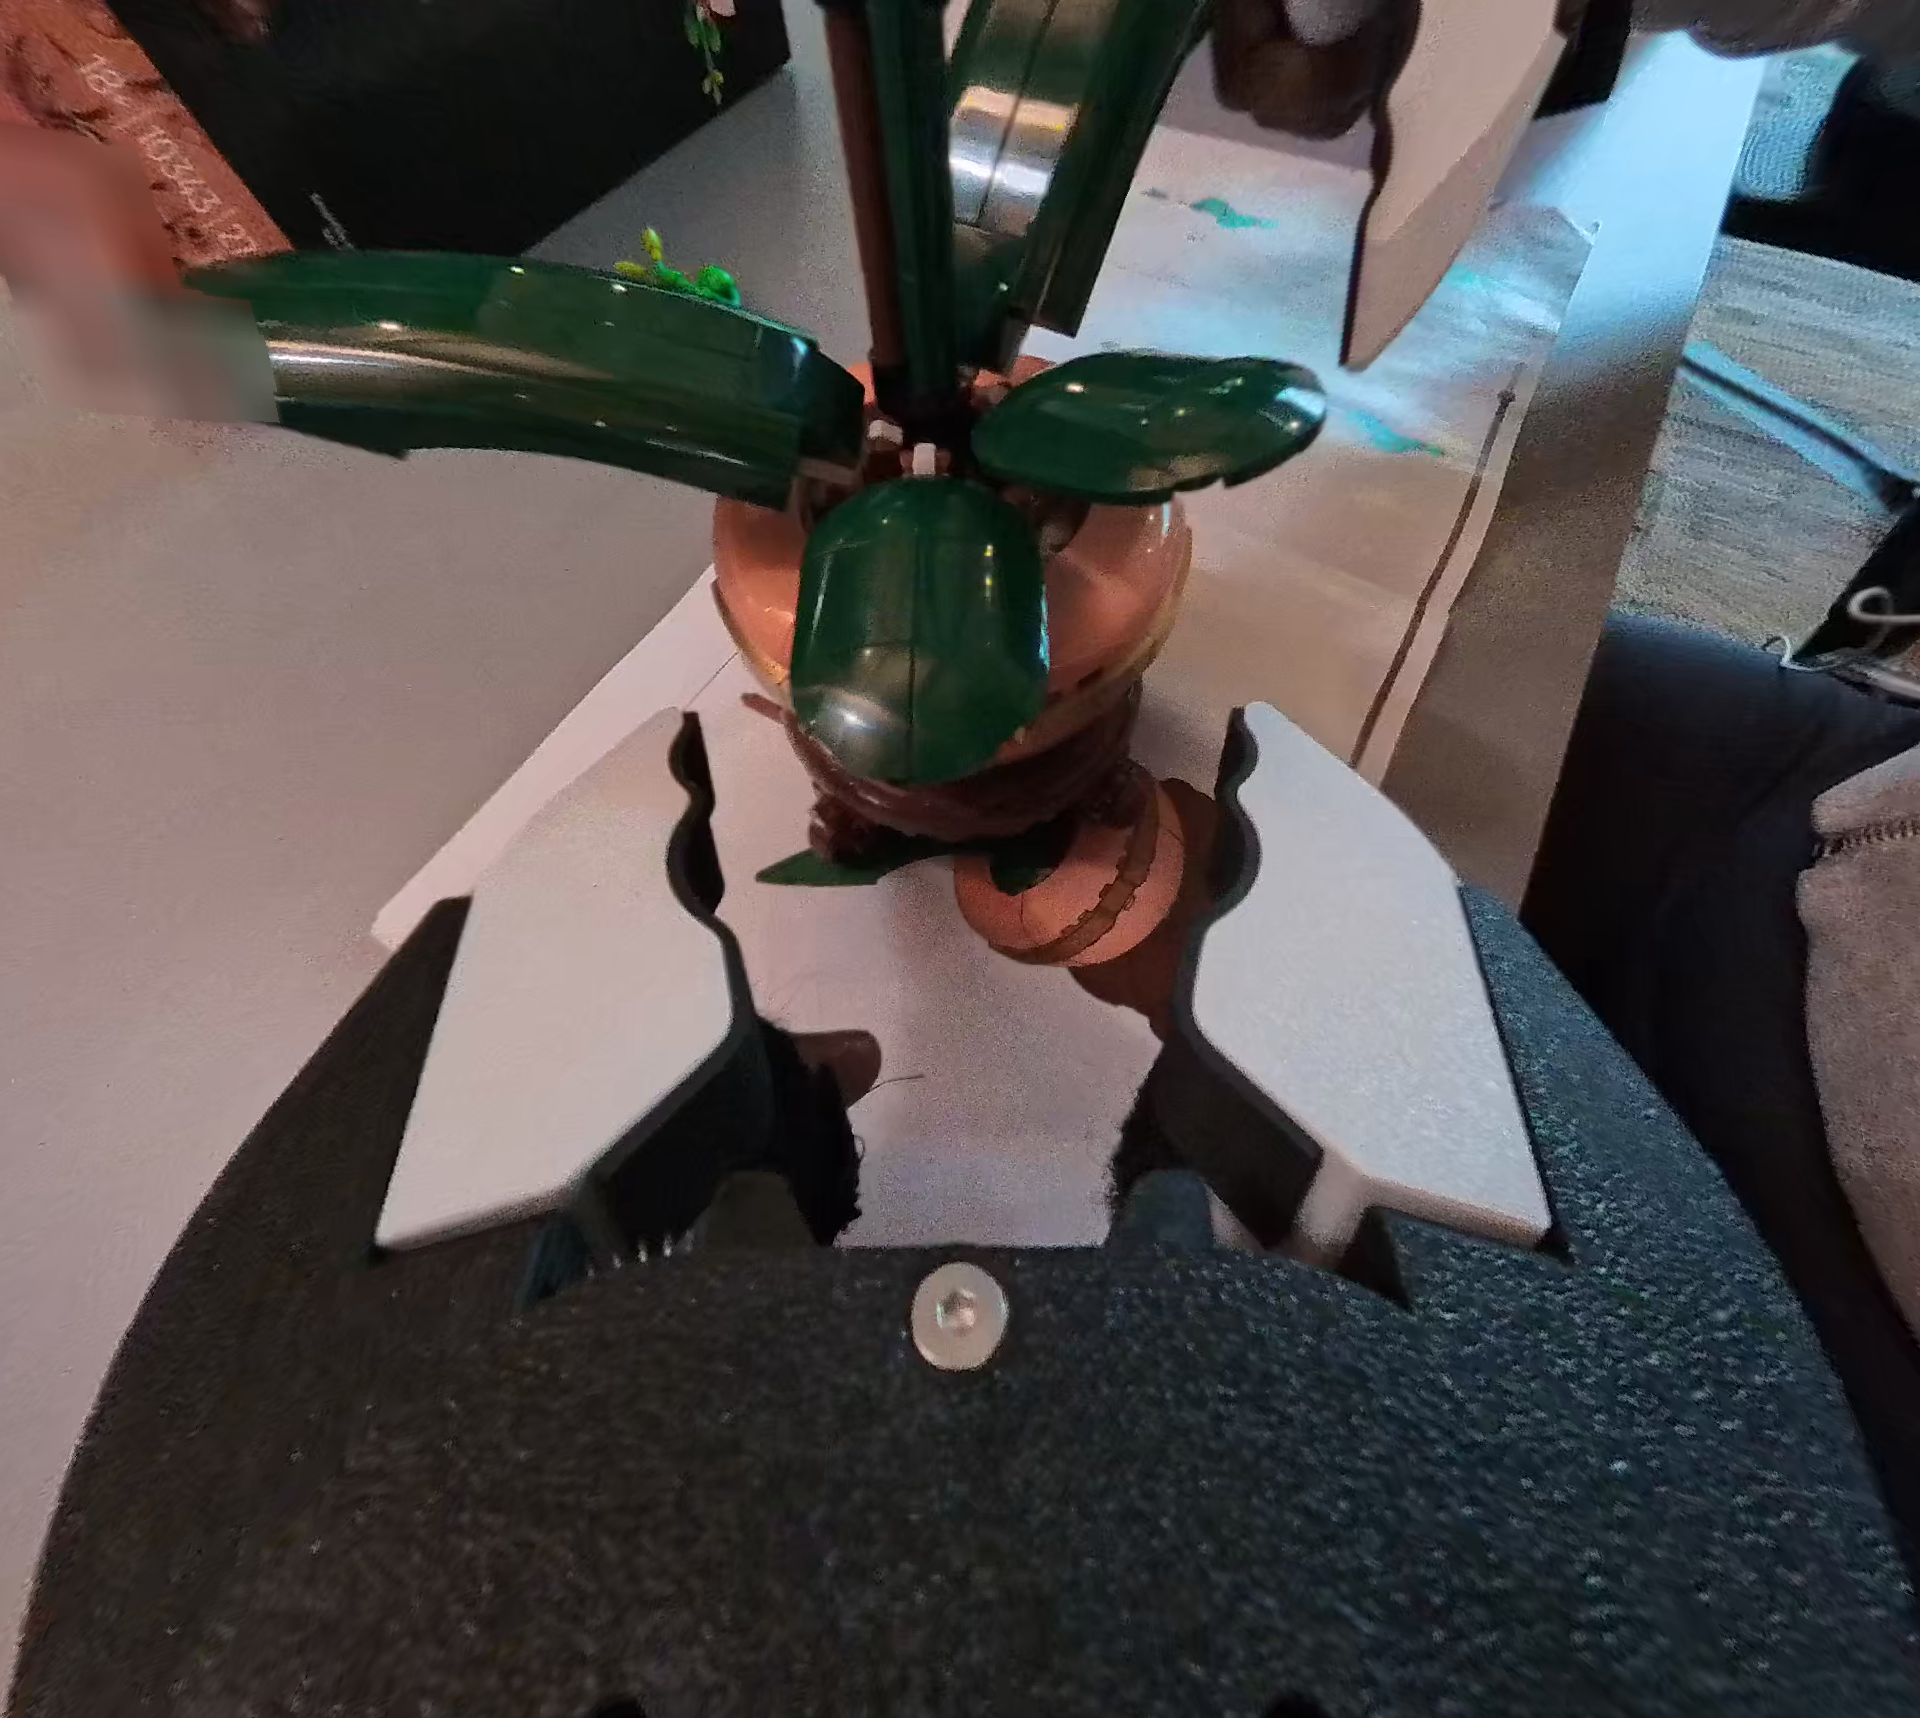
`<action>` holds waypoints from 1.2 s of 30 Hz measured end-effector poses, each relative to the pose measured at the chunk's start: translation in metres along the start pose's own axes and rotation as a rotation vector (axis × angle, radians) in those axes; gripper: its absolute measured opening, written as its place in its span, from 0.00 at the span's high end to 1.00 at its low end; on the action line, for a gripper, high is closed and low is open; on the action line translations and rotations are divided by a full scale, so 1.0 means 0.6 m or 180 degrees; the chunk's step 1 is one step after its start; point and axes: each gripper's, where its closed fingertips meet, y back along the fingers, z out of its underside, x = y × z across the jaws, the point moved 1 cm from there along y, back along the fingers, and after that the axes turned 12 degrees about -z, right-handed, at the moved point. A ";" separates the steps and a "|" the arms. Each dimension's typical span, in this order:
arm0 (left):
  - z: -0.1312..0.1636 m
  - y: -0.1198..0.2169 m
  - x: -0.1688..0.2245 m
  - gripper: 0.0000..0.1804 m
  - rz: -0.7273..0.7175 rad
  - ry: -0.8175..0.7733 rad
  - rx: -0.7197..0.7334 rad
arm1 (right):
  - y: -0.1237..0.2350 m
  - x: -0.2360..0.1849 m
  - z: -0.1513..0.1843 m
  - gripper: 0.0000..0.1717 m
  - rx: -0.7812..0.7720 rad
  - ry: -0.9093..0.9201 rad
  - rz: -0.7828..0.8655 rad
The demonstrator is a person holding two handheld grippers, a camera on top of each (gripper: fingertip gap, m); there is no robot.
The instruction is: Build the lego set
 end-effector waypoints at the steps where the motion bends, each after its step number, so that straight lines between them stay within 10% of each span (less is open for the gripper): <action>1: -0.003 0.008 -0.006 0.48 -0.0041 0.0047 0.0040 | 0.027 0.001 0.009 0.40 0.0036 -0.0064 0.0114; 11: -0.037 0.095 -0.067 0.27 -0.0443 0.1111 0.0599 | 0.278 -0.047 0.124 0.35 0.0885 -0.0799 0.1144; 22: -0.017 0.088 -0.044 0.27 -0.0442 0.1026 0.0460 | 0.248 -0.066 0.201 0.39 0.0428 -0.0938 0.1094; 24: -0.015 0.080 -0.036 0.27 -0.0418 0.0907 0.0385 | 0.239 -0.041 0.204 0.52 0.0155 -0.0901 0.1277; 26: -0.011 0.073 -0.032 0.36 -0.0426 0.0768 0.0340 | 0.226 -0.016 0.188 1.00 0.0066 -0.0723 0.1459; 29: -0.010 0.068 -0.034 0.55 -0.0420 0.0502 0.0412 | 0.151 -0.020 0.119 1.00 0.0306 -0.0356 0.0940; 33: 0.000 0.041 -0.031 0.39 -0.0076 0.0237 0.0099 | 0.029 -0.018 0.049 0.39 0.0196 -0.0063 0.0412; 36: 0.012 0.013 -0.013 0.41 0.0365 0.0135 -0.0143 | -0.048 -0.017 0.014 0.33 0.0131 0.0012 0.0073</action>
